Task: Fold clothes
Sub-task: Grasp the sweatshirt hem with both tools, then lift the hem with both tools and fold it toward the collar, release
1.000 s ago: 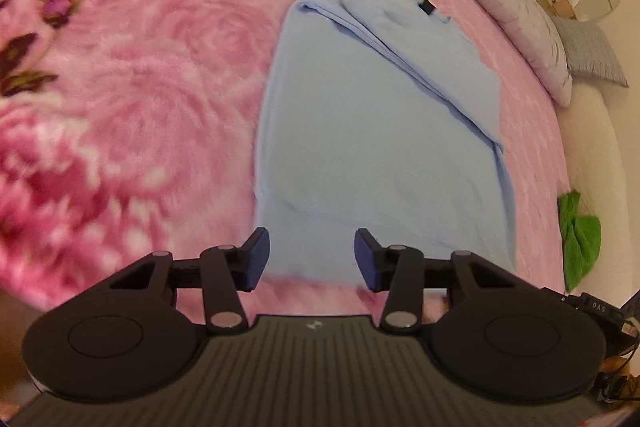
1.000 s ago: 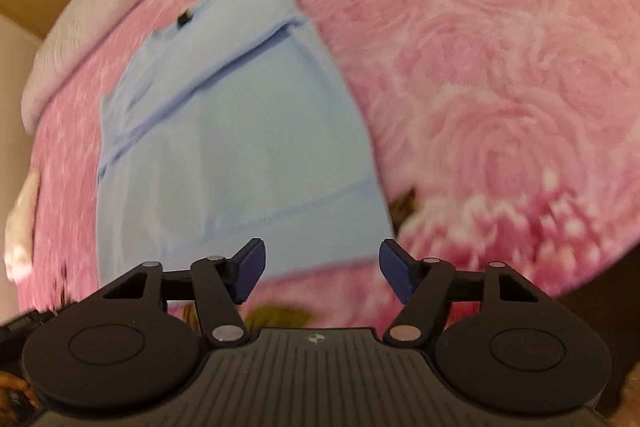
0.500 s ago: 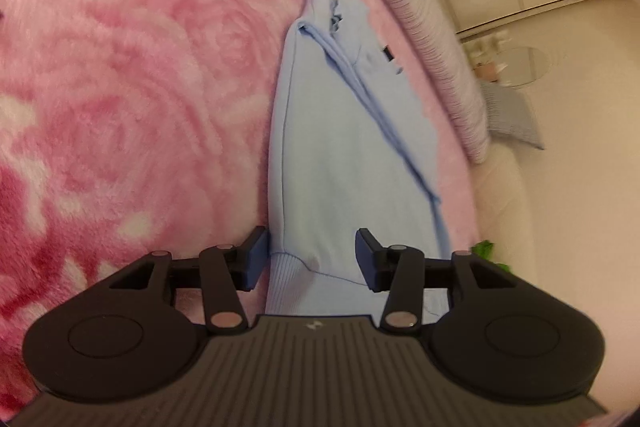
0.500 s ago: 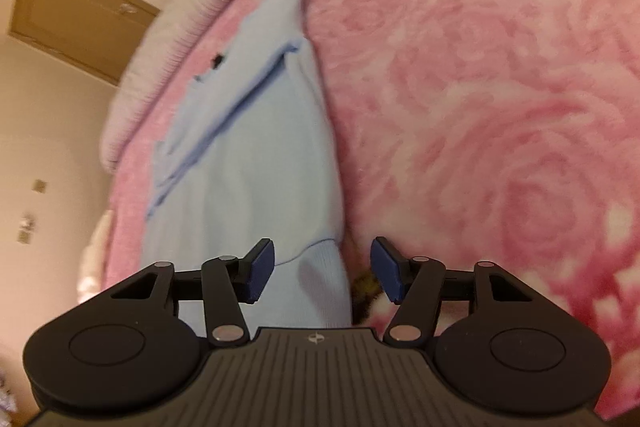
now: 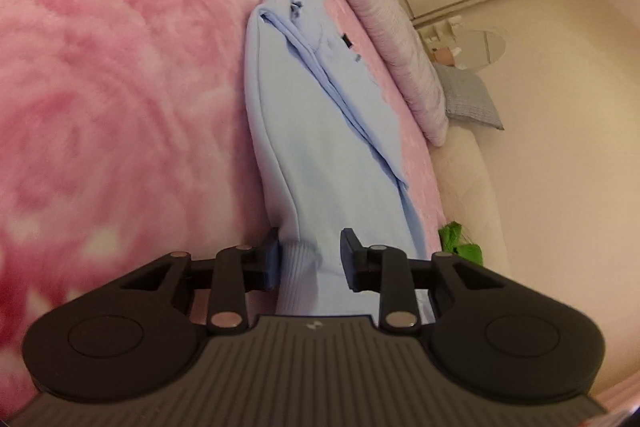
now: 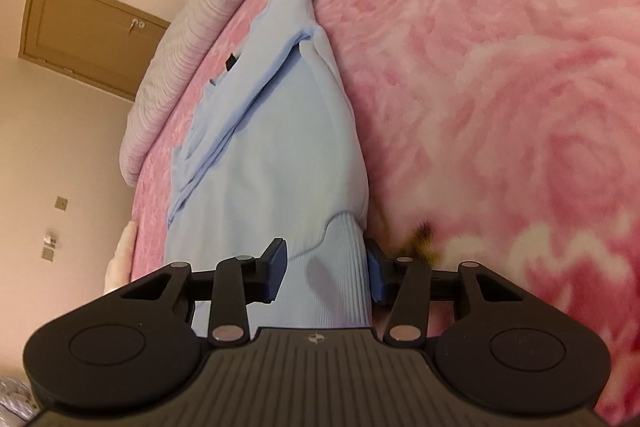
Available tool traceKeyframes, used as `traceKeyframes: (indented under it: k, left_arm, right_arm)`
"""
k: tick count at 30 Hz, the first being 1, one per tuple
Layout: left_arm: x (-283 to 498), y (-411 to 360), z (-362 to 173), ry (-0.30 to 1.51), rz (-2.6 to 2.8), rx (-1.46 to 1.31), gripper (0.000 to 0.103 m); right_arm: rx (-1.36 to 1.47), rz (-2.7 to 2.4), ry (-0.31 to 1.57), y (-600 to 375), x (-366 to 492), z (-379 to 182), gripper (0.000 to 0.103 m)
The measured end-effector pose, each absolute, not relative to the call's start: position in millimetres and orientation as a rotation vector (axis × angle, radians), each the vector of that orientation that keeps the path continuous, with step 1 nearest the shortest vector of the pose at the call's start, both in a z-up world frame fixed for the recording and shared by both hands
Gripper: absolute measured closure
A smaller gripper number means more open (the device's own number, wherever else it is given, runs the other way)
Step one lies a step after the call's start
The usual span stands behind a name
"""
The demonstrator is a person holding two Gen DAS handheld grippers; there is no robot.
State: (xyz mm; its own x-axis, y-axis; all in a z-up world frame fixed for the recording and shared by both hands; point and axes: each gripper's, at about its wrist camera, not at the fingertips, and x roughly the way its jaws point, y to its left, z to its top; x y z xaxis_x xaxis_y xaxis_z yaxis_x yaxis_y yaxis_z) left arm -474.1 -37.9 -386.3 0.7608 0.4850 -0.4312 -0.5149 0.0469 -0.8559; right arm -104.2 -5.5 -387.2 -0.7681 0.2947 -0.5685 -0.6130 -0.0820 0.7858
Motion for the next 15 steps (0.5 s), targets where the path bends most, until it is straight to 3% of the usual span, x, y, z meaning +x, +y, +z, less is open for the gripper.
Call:
traceKeyframes:
  k: [3, 5, 6, 15]
  left_arm:
    - [-473.1, -31.7, -385.5, -0.003, 0.785, -1.314, 0.078]
    - [-470.2, -29.3, -388.0, 0.000, 0.794, -1.317, 0.083]
    - [-468.4, -28.7, -388.7, 0.005, 0.794, -1.313, 0.092]
    - [-474.4, -50.5, -368.9, -0.071, 0.772, -1.224, 0.095]
  right_arm:
    - [-0.382, 1.945, 1.611, 11.7, -106.9, -394.6, 0.071]
    - [-0.403, 1.953, 1.630, 17.6, -109.3, -398.9, 0.083]
    - [-0.413, 1.954, 1.634, 19.2, -110.9, -400.4, 0.084]
    - [-0.306, 1.938, 1.586, -17.6, -95.4, -365.9, 0.090]
